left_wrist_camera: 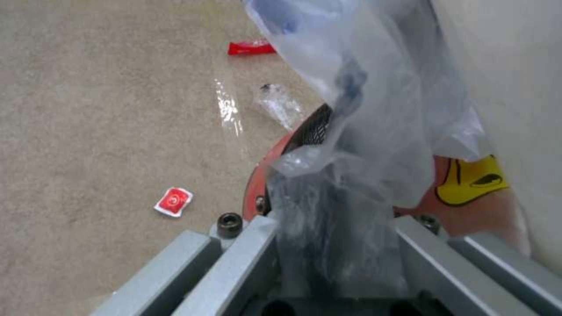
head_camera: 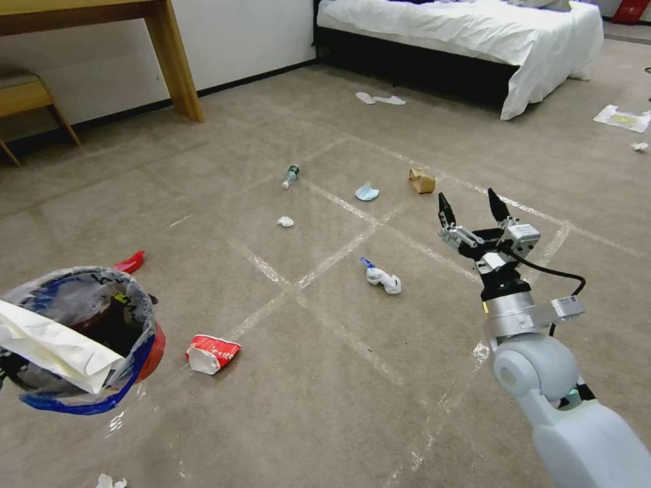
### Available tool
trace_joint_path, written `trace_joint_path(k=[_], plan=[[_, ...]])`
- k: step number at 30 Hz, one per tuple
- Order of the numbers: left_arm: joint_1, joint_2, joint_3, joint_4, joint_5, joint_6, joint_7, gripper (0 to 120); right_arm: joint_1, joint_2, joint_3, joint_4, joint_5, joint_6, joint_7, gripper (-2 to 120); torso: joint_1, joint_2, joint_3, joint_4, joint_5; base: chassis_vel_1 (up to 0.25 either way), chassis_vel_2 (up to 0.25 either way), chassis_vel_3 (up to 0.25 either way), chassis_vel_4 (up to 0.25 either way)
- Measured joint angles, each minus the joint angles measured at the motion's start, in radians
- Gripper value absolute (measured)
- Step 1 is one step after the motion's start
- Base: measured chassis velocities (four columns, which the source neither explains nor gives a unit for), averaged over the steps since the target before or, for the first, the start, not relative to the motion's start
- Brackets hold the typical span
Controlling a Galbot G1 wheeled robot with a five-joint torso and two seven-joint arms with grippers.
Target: Pick up the trash bin and place the garbage on the floor into it.
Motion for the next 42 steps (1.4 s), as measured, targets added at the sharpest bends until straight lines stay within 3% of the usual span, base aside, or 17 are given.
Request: trace_joint_path(k=[13,42], plan=[[0.002,-0.009,-0.001,0.010,0.001,0.000,0.010,0,-0.040,0.018,0.024,0.004,-0.021,0.002,-0.002,100,0.000,0.000,0.000,0.0000,0.0000,-0.019,0.016,0.016,-0.010],[-0.006,0.000,0.014,0.005,-0.004,0.000,-0.001,0,-0.077,-0.002,0.058,0.012,-0.030,0.022,-0.007,100,0.000,0.000,0.000,0.0000,0.0000,-0.093,0.091,0.086,-0.089]])
